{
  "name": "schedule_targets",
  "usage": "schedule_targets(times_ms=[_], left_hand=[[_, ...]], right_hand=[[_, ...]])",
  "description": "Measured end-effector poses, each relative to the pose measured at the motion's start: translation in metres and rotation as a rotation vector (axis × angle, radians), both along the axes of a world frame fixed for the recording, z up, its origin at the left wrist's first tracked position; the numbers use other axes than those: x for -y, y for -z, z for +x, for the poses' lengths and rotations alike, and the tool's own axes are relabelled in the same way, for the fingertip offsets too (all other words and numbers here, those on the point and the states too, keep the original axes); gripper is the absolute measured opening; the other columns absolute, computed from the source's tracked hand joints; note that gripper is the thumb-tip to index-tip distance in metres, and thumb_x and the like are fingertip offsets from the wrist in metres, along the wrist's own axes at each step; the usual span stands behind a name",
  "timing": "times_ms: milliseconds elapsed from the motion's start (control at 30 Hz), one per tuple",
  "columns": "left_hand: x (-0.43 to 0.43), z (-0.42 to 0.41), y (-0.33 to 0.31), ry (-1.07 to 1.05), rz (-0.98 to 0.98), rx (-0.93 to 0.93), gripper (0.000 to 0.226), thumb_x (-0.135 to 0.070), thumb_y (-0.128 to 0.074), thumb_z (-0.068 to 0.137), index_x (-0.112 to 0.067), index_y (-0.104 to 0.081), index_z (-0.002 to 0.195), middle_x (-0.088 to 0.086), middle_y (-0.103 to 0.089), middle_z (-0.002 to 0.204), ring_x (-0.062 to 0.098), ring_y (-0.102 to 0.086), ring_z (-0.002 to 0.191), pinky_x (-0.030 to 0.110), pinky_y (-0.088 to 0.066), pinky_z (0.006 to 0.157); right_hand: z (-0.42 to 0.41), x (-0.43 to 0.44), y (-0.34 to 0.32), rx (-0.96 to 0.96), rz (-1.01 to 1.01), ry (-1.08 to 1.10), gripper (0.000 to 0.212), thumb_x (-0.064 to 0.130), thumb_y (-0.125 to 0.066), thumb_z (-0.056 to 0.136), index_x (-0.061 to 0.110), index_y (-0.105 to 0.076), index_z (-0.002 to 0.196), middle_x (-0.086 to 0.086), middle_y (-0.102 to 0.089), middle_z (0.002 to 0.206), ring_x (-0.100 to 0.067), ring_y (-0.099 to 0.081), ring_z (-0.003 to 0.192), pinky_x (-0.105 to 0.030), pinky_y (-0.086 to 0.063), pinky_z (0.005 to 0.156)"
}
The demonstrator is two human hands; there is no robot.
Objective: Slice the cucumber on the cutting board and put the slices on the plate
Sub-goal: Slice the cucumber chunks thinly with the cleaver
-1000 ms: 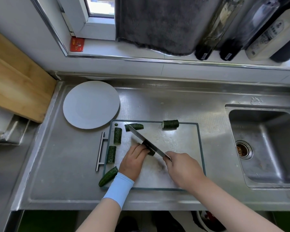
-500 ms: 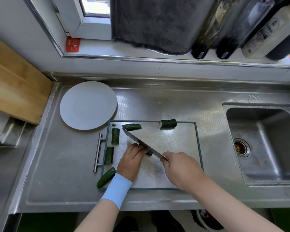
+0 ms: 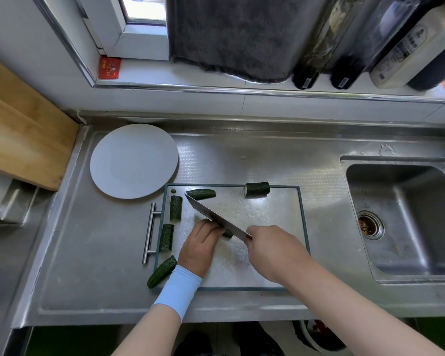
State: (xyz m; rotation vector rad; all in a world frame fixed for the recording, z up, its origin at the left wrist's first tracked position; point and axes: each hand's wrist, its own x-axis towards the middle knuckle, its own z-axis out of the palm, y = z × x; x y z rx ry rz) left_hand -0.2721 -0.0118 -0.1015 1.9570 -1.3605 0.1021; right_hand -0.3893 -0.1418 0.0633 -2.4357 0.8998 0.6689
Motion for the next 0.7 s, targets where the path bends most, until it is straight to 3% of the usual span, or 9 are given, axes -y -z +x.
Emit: schedule_targets(times_ms=[700], left_hand=[[-0.001,0.001,0.003,0.008,0.007,-0.014,0.021,0.009,-0.076,0.075,0.001,-0.070,0.094,0.014,-0.066,0.100,0.030,-0.059,0.097,0.036,-0.051,0.083]], right_hand=[[0.021,0.001,-0.001,-0.112,-0.005,-0.040,0.015,0.012,-0.041,0.094,0.023,-0.048,0.087,0.001,-0.050,0.078,-0.018,-0.047,0.063,-0.030,-0.032,0.050]])
